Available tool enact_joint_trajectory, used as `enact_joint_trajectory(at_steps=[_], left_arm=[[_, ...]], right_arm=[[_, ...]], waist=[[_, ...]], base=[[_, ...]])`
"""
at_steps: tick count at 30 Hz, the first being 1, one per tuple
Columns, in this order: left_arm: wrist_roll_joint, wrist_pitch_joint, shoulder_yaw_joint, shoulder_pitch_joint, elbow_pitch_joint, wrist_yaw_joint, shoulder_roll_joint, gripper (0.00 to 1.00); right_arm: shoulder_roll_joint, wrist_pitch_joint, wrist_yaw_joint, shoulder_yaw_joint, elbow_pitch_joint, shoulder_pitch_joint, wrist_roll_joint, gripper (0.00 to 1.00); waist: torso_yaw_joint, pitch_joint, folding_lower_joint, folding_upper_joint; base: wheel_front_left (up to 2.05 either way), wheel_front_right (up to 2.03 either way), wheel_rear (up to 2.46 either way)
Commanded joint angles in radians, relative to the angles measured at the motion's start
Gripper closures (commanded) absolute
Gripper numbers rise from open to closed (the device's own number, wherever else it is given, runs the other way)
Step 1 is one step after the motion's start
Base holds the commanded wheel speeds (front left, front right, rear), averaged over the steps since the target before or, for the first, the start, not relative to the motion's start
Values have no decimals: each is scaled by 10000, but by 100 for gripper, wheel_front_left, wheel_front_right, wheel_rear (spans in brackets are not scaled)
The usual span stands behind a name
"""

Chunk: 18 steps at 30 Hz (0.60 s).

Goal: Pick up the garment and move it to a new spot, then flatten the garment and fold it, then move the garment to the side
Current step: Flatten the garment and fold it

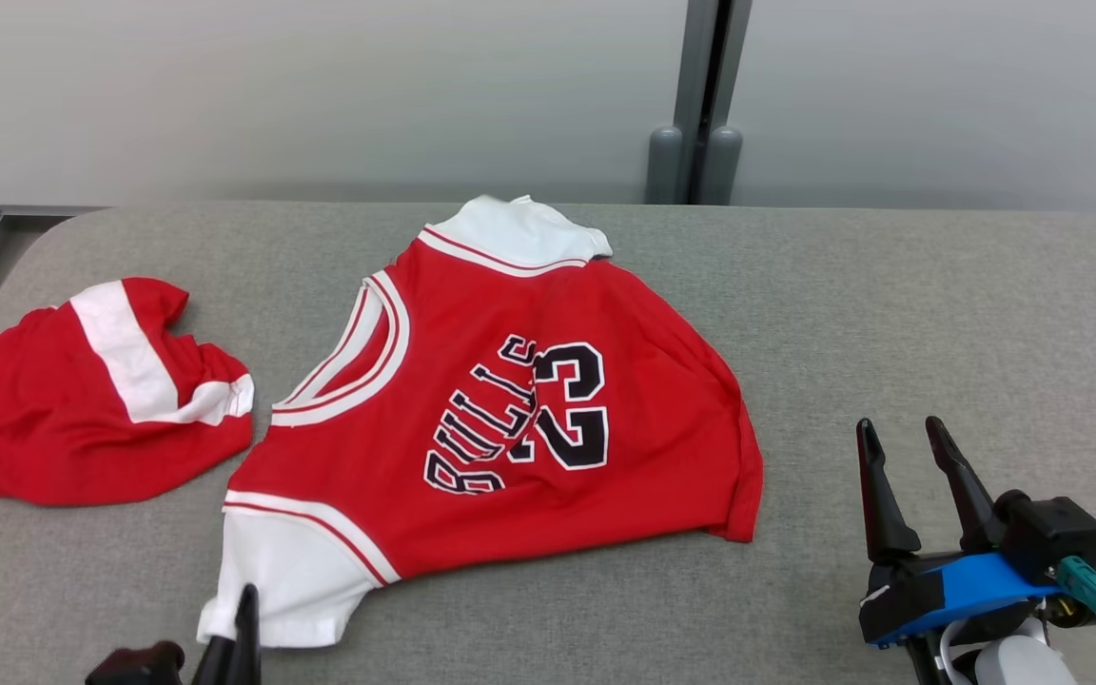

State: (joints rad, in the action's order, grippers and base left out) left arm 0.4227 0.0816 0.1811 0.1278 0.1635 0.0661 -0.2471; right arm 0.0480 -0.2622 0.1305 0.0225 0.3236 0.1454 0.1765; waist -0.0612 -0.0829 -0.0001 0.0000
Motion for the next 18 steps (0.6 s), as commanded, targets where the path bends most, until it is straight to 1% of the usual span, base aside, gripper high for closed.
enact_joint_trajectory(at_steps=[1,6,7,8,9,13,18], left_arm=[[77,-260,36,396,-400,177,-10,100],[313,-676,93,943,-807,345,169,100],[293,-650,73,992,-788,400,150,64],[257,-593,42,1012,-726,431,135,19],[250,-534,32,1009,-633,478,138,0],[222,72,-160,874,-418,511,121,0],[5,929,-440,705,-494,593,-67,0]], right_arm=[[47,-39,5,0,8,-36,-54,0],[47,-41,5,-42,-17,80,-64,0],[47,-39,5,-50,3,105,-68,0],[47,-41,5,-63,20,117,-71,0],[47,-41,5,-83,38,132,-71,0],[49,-39,5,-140,115,143,-75,0],[48,-41,5,-40,138,75,-217,0]], waist=[[-139,-65,1,0],[-300,-167,1,0],[-311,-177,1,0],[-315,-184,1,0],[-308,-183,1,0],[-211,-105,1,0],[-66,24,1,0]], base=[[0,0,0],[0,0,0],[0,0,0],[0,0,0],[0,0,0],[0,0,0],[0,0,0]])
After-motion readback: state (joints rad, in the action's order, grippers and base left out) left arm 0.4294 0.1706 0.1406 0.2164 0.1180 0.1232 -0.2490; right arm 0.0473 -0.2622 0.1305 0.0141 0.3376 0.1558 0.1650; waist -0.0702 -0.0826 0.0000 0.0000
